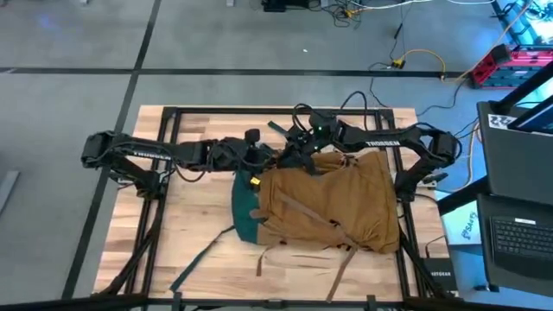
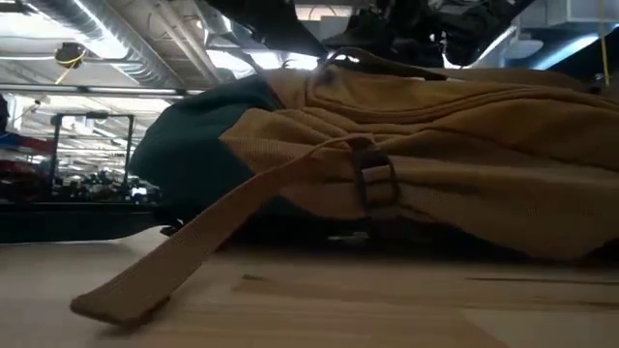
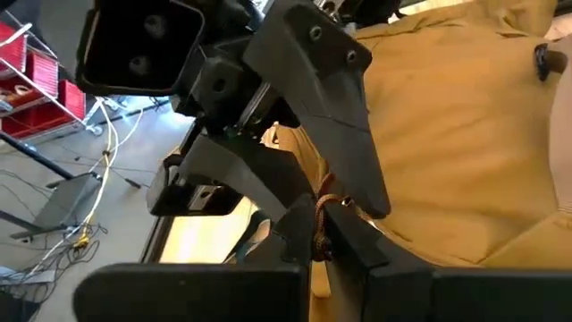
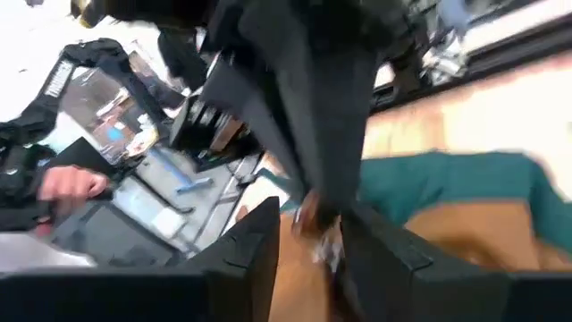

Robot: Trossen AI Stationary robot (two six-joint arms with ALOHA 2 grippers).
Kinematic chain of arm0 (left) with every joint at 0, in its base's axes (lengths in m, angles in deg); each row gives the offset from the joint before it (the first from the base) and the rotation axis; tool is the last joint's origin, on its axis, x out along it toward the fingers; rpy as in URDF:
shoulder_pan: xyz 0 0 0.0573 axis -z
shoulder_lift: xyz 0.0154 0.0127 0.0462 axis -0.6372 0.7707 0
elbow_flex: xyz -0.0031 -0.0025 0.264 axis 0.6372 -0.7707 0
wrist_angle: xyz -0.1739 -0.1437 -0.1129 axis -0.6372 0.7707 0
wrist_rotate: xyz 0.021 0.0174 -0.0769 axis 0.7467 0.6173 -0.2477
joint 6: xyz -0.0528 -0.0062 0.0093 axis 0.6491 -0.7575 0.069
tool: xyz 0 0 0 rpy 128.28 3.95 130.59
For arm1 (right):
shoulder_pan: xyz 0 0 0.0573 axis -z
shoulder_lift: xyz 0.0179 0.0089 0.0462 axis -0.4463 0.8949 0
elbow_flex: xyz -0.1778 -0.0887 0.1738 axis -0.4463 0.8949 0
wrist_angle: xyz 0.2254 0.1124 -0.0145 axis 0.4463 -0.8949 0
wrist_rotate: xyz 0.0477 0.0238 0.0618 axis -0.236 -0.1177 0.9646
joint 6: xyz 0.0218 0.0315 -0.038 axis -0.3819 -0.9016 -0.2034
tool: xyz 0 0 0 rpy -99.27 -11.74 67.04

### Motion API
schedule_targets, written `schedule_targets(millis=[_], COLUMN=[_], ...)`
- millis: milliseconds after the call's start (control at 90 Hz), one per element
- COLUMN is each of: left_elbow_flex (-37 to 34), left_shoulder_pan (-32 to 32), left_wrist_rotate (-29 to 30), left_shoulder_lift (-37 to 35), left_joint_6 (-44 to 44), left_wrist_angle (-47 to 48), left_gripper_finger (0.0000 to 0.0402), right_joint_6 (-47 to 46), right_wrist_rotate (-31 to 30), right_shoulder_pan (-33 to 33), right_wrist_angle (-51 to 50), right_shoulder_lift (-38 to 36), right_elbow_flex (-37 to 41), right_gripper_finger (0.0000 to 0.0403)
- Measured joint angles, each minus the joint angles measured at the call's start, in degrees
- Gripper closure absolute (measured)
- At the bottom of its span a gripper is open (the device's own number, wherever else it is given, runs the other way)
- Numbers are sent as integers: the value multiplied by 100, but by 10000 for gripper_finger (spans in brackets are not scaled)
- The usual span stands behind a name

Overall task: Unpack backpack
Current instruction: Close the brown backpack

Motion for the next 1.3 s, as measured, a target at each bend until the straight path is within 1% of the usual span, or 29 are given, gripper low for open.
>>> schedule_targets(millis=[178, 433, 478, 556, 589, 756, 889, 978, 1111, 1200, 1300], left_elbow_flex=[9, 4, 4, 1, 0, -2, -2, 23, 219, 352, 374], left_shoulder_pan=[-43, -53, -53, -53, -53, -67, -151, -175, -173, -167, -80], left_wrist_rotate=[-35, -25, -19, -6, -6, 74, 22, -51, -53, -60, -295], left_shoulder_lift=[1, 13, 14, 14, 14, 14, -4, -10, -10, -10, -4], left_joint_6=[115, 163, 175, 175, 186, 529, 891, 1116, 1411, 2128, 2969], left_wrist_angle=[30, 105, 107, 106, 107, 108, 185, 226, 539, 826, 971], left_gripper_finger=[401, 402, 402, 402, 402, 396, 370, 345, 305, 280, 258], right_joint_6=[80, 641, 728, 893, 990, 1160, 1271, 1282, 1299, 1317, 1366], right_wrist_rotate=[-11, -278, -293, -296, -300, -378, -495, -519, -511, -583, -677], right_shoulder_pan=[3, -5, -5, -3, -1, 1, 6, 6, 3, -2, -4], right_wrist_angle=[-92, -562, -579, -582, -584, -575, -588, -584, -559, -550, -563], right_shoulder_lift=[8, 4, 2, 2, 2, 2, 2, 2, -1, -7, -6], right_elbow_flex=[-67, -85, -86, -86, -86, -84, -82, -82, -82, -81, -78], right_gripper_finger=[295, 322, 337, 378, 387, 390, 398, 400, 401, 402, 402])
